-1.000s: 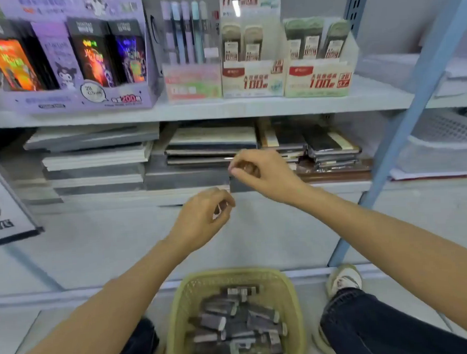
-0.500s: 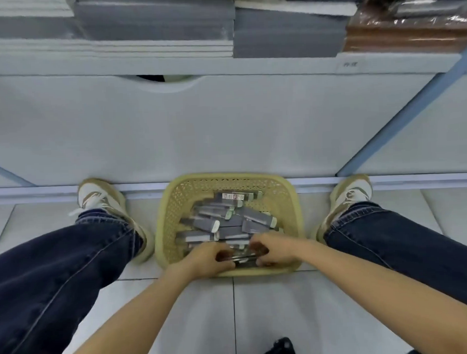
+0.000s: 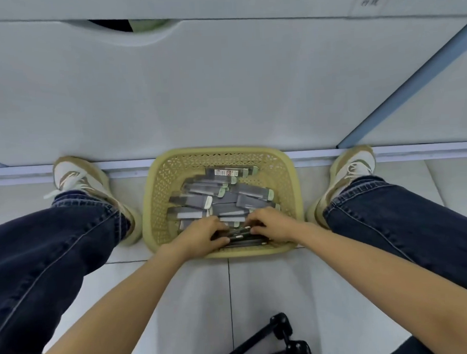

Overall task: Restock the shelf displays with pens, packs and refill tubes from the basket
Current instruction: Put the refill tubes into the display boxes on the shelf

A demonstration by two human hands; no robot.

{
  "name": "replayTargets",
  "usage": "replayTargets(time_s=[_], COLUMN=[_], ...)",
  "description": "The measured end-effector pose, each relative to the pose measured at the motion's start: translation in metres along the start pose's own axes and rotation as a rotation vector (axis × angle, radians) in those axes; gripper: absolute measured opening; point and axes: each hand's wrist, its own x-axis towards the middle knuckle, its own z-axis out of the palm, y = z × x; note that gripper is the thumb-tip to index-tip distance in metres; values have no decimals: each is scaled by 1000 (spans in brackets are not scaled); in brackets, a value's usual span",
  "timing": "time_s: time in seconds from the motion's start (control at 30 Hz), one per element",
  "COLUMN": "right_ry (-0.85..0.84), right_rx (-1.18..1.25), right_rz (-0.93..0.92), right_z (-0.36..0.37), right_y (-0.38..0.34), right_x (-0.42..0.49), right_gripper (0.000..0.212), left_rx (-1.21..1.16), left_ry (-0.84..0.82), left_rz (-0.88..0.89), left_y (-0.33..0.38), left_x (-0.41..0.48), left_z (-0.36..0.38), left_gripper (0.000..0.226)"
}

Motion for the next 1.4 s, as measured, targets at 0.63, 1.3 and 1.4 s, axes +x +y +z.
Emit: replayTargets(time_s=[0.63,1.3,1.4], right_ry=[201,506,405], right_rx=[738,1141,1345], right_rz=[-29,248,123], right_z=[-7,-29,-32], right_y=[-15,-22,-22], right_x=[-1,5,5], right_gripper=[29,16,18], left_rx=[-543,-1015,-1047], left_ry=[370,374,383], left_rz=[-188,-291,-267], left_y=[12,45,45], left_x=[-1,2,0], left_z=[3,0,1], left_gripper=[12,32,26])
